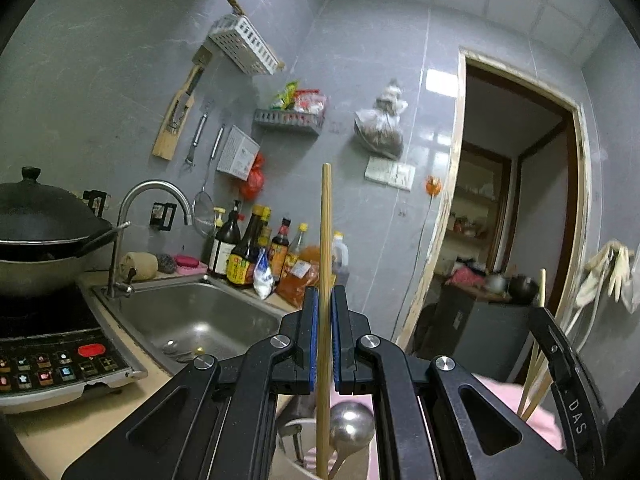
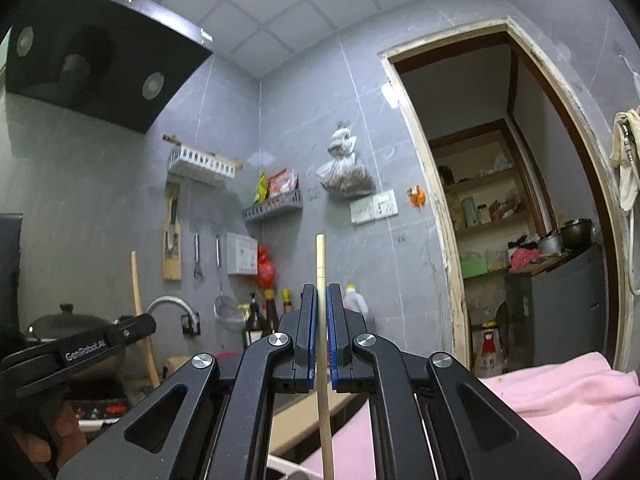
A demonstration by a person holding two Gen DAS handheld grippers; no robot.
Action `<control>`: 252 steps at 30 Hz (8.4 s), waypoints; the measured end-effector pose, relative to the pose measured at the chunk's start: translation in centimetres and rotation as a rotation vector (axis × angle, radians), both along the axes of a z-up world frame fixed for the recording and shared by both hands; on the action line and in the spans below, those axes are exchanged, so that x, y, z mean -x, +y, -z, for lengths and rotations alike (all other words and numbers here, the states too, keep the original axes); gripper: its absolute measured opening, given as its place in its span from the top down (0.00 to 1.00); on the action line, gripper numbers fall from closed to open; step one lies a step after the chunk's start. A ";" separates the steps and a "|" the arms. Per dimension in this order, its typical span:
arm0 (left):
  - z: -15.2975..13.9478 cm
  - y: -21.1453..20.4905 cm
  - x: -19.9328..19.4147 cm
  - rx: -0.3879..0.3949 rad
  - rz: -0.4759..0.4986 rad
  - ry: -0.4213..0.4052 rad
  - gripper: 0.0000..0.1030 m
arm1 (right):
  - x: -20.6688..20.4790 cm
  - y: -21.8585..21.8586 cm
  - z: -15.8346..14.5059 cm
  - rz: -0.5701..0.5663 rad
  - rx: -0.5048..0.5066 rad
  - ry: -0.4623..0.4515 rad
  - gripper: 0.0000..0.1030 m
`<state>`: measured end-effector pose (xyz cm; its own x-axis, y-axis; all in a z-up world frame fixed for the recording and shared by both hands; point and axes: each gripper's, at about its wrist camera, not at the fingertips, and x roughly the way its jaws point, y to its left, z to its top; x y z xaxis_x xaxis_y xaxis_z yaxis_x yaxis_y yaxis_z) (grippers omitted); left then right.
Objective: Organize utensils
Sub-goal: 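Lower the chopsticks into the white caddy and open both tools, then move both open tools back toward the metal fork and chopsticks, then grasp the metal fork with the left tool while the right tool grasps a chopstick, then lift the fork with the left tool while the right tool lifts its chopstick, then carry the fork with the left tool while the right tool carries the chopstick to the caddy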
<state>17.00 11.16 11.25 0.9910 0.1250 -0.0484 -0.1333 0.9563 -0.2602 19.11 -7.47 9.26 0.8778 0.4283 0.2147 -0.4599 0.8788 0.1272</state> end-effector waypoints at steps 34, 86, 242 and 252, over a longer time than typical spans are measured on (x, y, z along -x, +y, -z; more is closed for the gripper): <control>-1.3 -6.9 4.4 -0.168 0.180 0.070 0.15 | 7.5 -10.0 -2.0 0.150 0.086 0.118 0.00; 13.2 -24.4 -9.0 -0.191 0.848 0.872 0.54 | 3.7 -18.6 11.7 0.014 0.394 0.940 0.65; 1.5 -1.3 -1.7 -0.183 -0.047 0.061 1.00 | 0.0 -1.6 -1.1 0.011 -0.067 -0.068 0.97; 3.5 -2.8 -2.0 -0.249 -0.020 0.085 1.00 | -0.6 -0.5 0.5 0.020 0.001 -0.026 0.97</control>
